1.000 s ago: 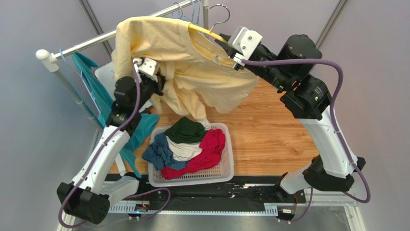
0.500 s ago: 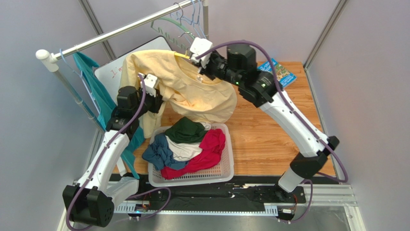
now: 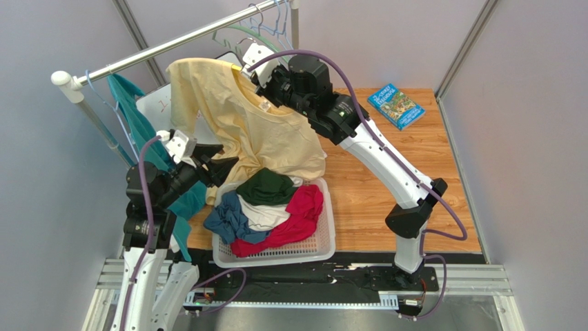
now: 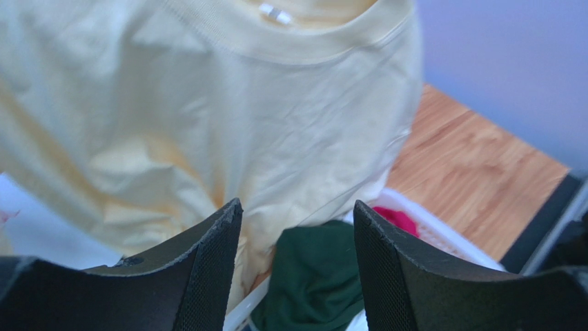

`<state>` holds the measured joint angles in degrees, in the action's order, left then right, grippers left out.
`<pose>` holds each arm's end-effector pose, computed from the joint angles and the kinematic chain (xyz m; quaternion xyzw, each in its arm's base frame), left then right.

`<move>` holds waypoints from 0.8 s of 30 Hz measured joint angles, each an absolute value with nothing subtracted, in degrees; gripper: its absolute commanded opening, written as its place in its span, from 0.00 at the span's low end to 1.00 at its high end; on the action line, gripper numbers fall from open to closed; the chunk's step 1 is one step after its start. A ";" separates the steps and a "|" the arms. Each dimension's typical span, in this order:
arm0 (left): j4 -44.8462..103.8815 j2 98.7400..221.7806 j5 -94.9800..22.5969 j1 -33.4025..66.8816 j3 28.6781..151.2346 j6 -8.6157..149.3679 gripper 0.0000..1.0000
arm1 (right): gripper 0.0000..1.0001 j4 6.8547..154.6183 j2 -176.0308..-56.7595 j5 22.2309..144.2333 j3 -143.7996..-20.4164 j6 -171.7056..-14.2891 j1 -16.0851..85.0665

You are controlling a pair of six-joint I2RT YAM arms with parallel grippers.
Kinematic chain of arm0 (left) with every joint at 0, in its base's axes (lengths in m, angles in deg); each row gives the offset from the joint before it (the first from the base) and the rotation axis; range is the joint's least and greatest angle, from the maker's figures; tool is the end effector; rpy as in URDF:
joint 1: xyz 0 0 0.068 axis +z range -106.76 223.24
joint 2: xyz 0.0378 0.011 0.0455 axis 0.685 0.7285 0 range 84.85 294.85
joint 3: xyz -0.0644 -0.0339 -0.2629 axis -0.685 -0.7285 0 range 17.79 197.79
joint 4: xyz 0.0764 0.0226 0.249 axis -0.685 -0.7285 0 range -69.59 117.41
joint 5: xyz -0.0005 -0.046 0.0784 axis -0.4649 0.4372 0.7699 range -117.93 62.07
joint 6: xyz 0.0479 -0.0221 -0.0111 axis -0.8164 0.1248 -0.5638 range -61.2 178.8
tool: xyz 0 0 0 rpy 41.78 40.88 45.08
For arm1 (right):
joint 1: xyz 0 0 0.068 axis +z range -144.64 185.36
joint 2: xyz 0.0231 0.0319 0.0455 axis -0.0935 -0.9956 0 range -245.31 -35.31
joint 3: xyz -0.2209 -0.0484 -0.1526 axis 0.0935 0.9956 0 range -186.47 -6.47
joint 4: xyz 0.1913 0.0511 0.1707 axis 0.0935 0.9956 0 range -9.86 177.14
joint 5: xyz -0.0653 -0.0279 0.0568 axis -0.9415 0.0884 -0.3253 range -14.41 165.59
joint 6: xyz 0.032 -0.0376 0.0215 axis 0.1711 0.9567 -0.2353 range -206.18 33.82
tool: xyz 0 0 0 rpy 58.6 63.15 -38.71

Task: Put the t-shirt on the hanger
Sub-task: Place the hanger at the clothesline.

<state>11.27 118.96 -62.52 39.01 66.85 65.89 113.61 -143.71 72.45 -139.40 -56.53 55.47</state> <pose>0.1241 -0.0294 0.3806 0.1910 0.6870 -0.2773 0.6439 0.2642 0.3129 0.5033 -0.4735 0.5945 0.0948 0.6430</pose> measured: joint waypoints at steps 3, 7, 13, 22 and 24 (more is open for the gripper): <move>14.22 119.75 -64.29 37.02 68.99 71.51 0.64 | 0.00 112.83 -143.71 70.90 -139.13 -57.47 56.74; 19.14 126.61 -62.58 30.68 71.74 78.57 0.64 | 0.00 112.26 -143.76 68.45 -138.72 -58.59 59.51; 24.47 133.08 -55.74 21.44 71.76 85.45 0.62 | 0.00 111.25 -144.02 64.74 -138.65 -60.82 64.17; 35.34 135.14 -51.52 19.86 71.65 91.29 0.59 | 0.00 108.17 -145.29 59.67 -138.63 -63.35 67.10; 36.98 135.31 -51.11 19.49 71.17 91.79 0.53 | 0.00 107.54 -145.59 58.53 -138.63 -64.01 67.10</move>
